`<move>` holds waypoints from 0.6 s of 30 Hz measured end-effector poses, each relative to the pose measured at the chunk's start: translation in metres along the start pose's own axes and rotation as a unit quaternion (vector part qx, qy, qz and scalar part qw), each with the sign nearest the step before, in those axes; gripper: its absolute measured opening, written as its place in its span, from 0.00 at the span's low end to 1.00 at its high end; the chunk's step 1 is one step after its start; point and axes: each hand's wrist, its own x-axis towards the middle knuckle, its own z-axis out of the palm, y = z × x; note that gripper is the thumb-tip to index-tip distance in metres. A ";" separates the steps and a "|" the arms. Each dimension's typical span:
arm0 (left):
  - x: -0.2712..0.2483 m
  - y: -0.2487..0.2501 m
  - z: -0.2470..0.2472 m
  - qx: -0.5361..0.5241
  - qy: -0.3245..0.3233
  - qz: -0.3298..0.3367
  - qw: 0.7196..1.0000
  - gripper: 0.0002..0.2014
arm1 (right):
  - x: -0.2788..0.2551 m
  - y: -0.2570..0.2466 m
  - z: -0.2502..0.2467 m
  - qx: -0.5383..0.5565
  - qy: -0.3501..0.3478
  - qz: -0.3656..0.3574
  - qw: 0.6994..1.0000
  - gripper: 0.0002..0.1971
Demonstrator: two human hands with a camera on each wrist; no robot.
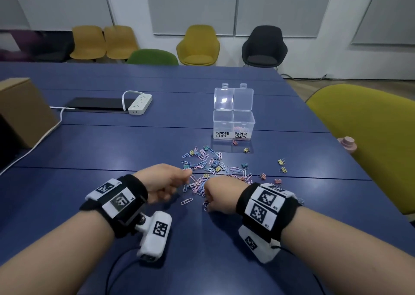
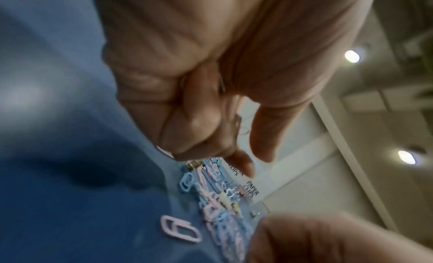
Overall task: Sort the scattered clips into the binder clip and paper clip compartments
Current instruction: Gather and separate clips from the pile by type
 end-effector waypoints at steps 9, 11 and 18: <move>0.005 0.005 0.016 0.467 0.036 0.074 0.880 0.16 | -0.003 0.020 -0.014 -0.068 -0.023 0.028 0.997 0.04; 0.005 0.005 0.020 0.503 0.034 0.071 0.861 0.15 | -0.006 0.024 -0.013 -0.079 -0.021 0.041 0.996 0.09; 0.004 0.004 0.032 0.595 0.034 0.052 0.802 0.17 | -0.012 0.026 -0.009 -0.056 -0.008 0.047 0.997 0.09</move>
